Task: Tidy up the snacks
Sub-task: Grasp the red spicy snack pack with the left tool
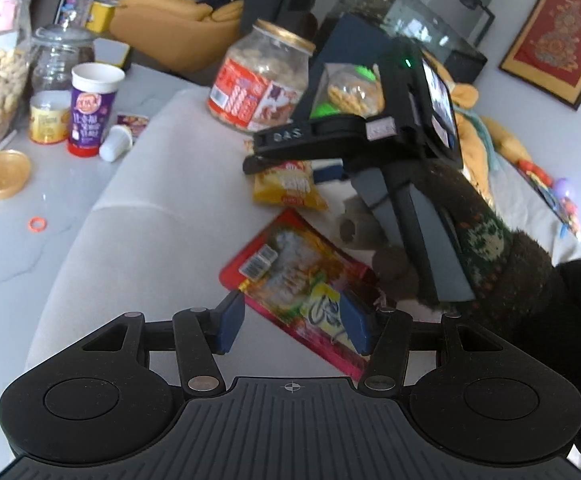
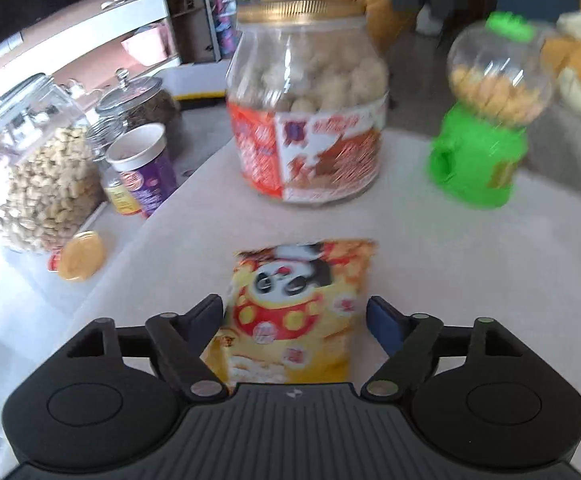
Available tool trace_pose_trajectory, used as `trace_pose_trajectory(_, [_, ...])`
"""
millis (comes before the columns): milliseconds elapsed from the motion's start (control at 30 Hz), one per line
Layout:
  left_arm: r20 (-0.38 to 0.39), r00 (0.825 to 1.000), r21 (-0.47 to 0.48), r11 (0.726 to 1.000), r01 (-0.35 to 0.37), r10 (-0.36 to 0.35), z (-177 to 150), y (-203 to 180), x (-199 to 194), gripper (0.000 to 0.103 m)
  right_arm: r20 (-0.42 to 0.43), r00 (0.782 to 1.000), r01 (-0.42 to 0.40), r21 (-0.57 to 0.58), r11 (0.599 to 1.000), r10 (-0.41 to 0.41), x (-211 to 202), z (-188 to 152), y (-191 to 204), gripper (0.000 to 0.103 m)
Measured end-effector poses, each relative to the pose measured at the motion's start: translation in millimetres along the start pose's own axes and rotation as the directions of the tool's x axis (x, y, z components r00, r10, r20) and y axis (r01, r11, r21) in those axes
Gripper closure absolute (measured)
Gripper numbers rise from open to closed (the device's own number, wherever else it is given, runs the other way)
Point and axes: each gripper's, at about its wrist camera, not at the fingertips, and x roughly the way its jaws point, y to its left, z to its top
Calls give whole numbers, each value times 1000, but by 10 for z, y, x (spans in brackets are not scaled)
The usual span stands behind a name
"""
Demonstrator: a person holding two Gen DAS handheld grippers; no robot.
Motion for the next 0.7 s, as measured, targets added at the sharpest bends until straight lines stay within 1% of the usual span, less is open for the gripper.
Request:
trace_pose_trajectory(33, [-12, 1000, -4, 1000, -5, 5, -10, -8, 17, 45, 14, 1000, 17, -23, 1000, -16, 7, -12, 36, 22])
trace_pose_trajectory(67, [-21, 1000, -9, 1000, -10, 10, -17, -9, 31, 45, 10, 999, 35, -56, 998, -34, 12, -26, 82, 23])
trace_pose_trajectory(100, [-29, 999, -15, 1000, -17, 16, -25, -13, 49, 45, 5, 999, 53, -91, 994, -52, 8, -47, 123, 31])
trace_pose_trajectory(167, [-32, 999, -24, 999, -27, 26, -30, -13, 64, 45, 27, 995, 104, -163, 981, -101, -77, -117, 185, 36])
trace_pose_trajectory(233, [-32, 999, -39, 999, -25, 23, -15, -20, 86, 45, 58, 983, 182, -246, 952, -173, -198, -237, 219, 39])
trace_pose_trajectory(267, [-32, 999, -47, 999, -22, 21, -6, -21, 106, 45, 70, 978, 208, -276, 938, -196, -266, -318, 203, 39])
trace_pose_trajectory(300, [-32, 999, -54, 998, -23, 21, 2, -26, 137, 45, 71, 977, 212, -298, 931, -200, -355, -425, 156, 39])
trace_pose_trajectory(333, [-29, 999, -55, 998, -25, 24, 11, -34, 165, 45, 61, 980, 197, -302, 933, -188, -434, -503, 101, 39])
trace_pose_trajectory(433, [-19, 1000, -50, 998, -25, 24, 53, -109, 281, 44, 28, 992, 129, -266, 955, -126, -729, -790, -145, 39])
trace_pose_trajectory(467, [-16, 1000, -45, 999, -21, 20, 77, -142, 328, 44, 23, 993, 117, -252, 960, -115, -816, -876, -212, 39])
trace_pose_trajectory(567, [-13, 999, -21, 999, 31, -31, 153, -261, 501, 44, 17, 996, 84, -200, 976, -82, -1049, -1122, -416, 39])
trace_pose_trajectory(600, [-18, 999, -9, 999, 50, -50, 179, -314, 564, 44, 18, 997, 77, -186, 979, -75, -1097, -1183, -466, 39])
trace_pose_trajectory(633, [-21, 999, 9, 999, 49, -49, 197, -375, 607, 44, 26, 997, 80, -174, 982, -76, -1150, -1249, -510, 39])
trace_pose_trajectory(700, [-24, 1000, 59, 998, 17, -16, 214, -511, 643, 44, 50, 994, 107, -158, 982, -100, -1232, -1352, -583, 38])
